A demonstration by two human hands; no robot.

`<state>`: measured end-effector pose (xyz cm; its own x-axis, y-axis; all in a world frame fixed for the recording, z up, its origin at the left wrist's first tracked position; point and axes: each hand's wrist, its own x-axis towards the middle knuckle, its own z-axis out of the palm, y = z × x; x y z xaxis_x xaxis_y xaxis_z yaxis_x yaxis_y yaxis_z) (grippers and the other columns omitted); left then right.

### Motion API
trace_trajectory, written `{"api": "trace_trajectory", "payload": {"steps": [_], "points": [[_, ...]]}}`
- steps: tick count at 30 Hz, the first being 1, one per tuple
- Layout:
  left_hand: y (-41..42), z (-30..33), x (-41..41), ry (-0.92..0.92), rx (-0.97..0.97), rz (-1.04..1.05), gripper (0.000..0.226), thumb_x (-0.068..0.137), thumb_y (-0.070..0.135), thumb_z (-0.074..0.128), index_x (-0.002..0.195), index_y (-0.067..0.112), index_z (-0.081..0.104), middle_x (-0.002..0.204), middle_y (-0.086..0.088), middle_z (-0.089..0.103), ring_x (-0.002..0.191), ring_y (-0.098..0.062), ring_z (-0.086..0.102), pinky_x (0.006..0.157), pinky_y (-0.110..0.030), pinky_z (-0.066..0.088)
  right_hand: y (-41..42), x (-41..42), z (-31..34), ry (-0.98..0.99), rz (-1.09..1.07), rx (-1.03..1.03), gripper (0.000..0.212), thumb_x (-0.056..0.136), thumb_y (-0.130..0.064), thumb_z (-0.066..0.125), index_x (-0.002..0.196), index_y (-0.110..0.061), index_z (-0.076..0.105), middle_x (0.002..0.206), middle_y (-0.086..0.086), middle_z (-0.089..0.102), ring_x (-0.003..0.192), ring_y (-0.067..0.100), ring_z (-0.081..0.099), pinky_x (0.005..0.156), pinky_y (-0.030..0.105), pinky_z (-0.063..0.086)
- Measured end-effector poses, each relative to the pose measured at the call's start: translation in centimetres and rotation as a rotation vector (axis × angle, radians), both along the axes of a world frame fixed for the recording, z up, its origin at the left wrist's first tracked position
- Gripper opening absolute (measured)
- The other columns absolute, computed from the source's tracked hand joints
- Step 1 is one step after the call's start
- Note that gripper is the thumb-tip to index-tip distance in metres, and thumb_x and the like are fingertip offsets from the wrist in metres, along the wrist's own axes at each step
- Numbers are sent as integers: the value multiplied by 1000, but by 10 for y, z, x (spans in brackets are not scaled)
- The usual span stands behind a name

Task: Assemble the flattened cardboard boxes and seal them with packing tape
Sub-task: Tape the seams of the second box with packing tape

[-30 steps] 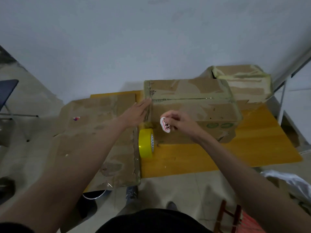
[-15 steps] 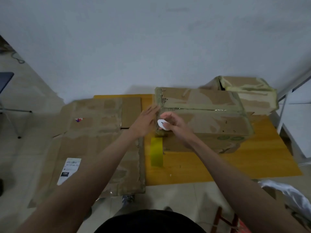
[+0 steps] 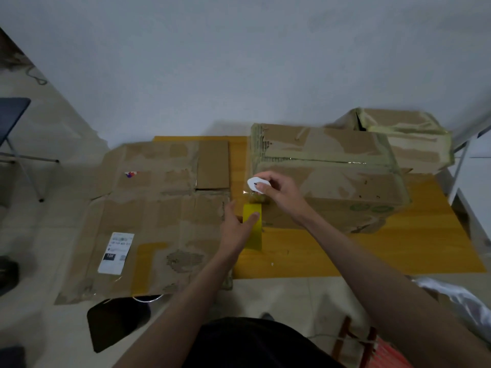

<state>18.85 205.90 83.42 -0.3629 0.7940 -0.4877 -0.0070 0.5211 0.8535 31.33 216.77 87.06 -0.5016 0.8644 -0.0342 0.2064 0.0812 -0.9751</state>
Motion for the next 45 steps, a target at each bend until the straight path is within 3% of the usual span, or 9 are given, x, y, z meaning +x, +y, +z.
{"api": "trace_trajectory", "payload": {"steps": [7,10,14,19,27,34,36,41,45], "points": [[-4,6,-1,-127,34,48,63,89,28,74,141,26,37,110,-1,70,91,-15,71,84,-42,60,-5,5,1,-60,-18,103,20,99,-12,57,113,-17,70,108,-2,70,100,15,65,88,35,51],[-5,6,-1,-162,19,70,72,88,29,75,147,23,35,110,-3,71,98,-21,70,89,-48,57,-4,11,1,-99,-5,123,31,101,-5,48,118,-21,67,116,-3,67,107,16,63,95,39,53],[-5,11,0,-189,3,77,69,91,28,72,147,23,33,108,-2,69,99,-21,69,87,-38,57,-6,17,1,-183,30,175,35,99,1,45,122,-18,64,122,0,61,115,10,56,98,30,48],[-6,15,1,-173,-15,69,63,89,31,73,139,25,36,105,-4,68,94,-18,68,88,-38,56,-13,17,2,-274,76,348,30,95,5,49,112,-13,67,106,2,58,95,6,52,82,11,38],[-5,18,3,-187,-24,77,75,88,34,74,150,21,32,111,-9,69,99,-24,70,95,-49,54,-19,15,6,-415,183,523,13,98,-11,57,107,-14,66,99,-3,52,88,5,46,78,15,34],[-6,29,4,-144,-50,56,71,93,24,69,150,14,29,83,9,65,55,7,65,51,-13,47,-22,5,10,-555,211,617,14,96,-18,60,108,-12,66,102,-2,52,93,10,46,79,20,32],[-5,29,3,-139,-51,51,72,93,26,70,151,15,29,84,8,64,60,5,66,51,-14,47,-23,1,11,-603,240,635,16,97,-19,59,111,-12,65,107,2,55,98,13,49,81,20,33],[-1,26,1,-121,-62,65,79,88,34,73,152,19,29,101,1,63,96,-17,64,81,-34,52,-23,-5,13,-672,263,682,20,98,-18,58,115,-11,65,113,4,55,105,16,51,86,21,36],[-2,29,1,-117,-74,60,76,90,31,72,151,18,29,93,3,64,85,-10,64,66,-26,48,-24,-6,16,-708,285,727,23,98,-17,57,119,-10,65,116,5,57,110,17,51,92,26,41]]}}
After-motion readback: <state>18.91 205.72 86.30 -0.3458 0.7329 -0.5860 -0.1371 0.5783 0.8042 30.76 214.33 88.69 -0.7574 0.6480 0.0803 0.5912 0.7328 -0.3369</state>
